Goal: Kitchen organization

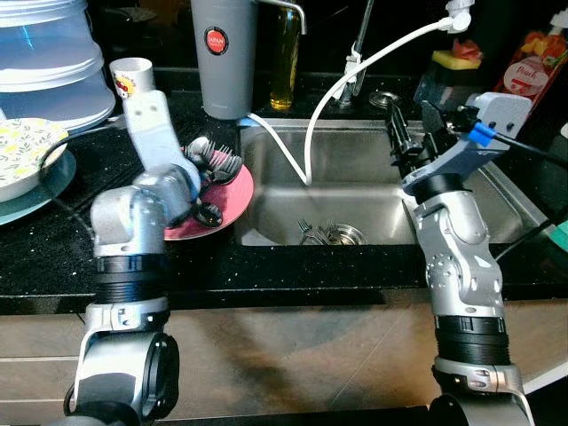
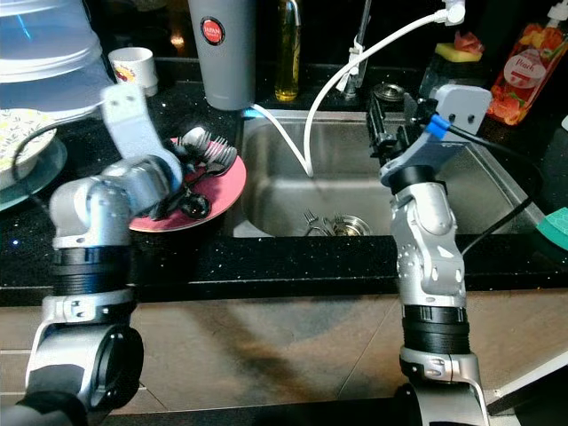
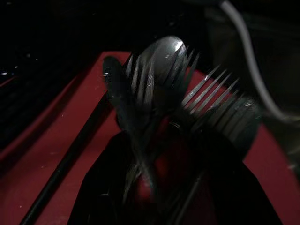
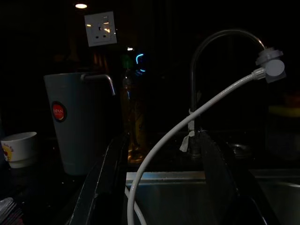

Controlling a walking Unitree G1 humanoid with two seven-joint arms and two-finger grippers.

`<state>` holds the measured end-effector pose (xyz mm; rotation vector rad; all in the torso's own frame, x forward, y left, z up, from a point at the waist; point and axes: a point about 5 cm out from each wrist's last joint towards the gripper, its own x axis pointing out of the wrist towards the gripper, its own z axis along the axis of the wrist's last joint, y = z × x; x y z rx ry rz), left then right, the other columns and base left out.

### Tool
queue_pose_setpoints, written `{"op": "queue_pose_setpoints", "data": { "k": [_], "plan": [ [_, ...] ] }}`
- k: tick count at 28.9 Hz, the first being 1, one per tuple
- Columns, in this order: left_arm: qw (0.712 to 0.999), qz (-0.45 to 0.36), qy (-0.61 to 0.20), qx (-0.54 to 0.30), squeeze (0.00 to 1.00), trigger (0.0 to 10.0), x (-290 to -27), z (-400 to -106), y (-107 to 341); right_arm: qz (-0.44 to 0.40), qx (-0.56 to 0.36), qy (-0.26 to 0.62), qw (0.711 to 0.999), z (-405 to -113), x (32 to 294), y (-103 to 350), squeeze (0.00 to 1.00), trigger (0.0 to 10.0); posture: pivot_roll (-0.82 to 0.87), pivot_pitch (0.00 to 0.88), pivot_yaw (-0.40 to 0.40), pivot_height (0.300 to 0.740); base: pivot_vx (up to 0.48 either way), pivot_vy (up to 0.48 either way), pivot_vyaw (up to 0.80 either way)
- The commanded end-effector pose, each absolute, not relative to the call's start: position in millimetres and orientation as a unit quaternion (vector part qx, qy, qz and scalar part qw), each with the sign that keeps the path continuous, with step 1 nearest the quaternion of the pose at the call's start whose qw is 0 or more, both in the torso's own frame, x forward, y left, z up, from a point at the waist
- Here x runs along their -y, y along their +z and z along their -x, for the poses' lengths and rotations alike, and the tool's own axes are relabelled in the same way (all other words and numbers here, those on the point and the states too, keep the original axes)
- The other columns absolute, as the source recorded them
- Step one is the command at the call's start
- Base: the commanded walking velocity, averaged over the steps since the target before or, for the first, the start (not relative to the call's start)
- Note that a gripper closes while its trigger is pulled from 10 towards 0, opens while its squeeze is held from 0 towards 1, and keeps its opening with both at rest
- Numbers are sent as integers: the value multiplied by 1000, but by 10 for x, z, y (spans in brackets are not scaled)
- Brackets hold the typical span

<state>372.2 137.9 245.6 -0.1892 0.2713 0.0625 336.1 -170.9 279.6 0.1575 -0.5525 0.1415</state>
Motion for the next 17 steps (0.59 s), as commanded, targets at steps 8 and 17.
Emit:
{"op": "queue_pose_setpoints", "data": {
  "k": [8,17],
  "plan": [
    [980,26,79,-179,0,10000,-1446,-3802,2093,-78,271,58,958,-3333,1756,2770,0,10000,91,22,17,740,0,0,0],
    [979,18,102,-177,0,0,-1548,-3812,1998,-80,267,55,959,-3330,1761,2744,0,10000,101,35,12,740,0,0,0]
  ]
}}
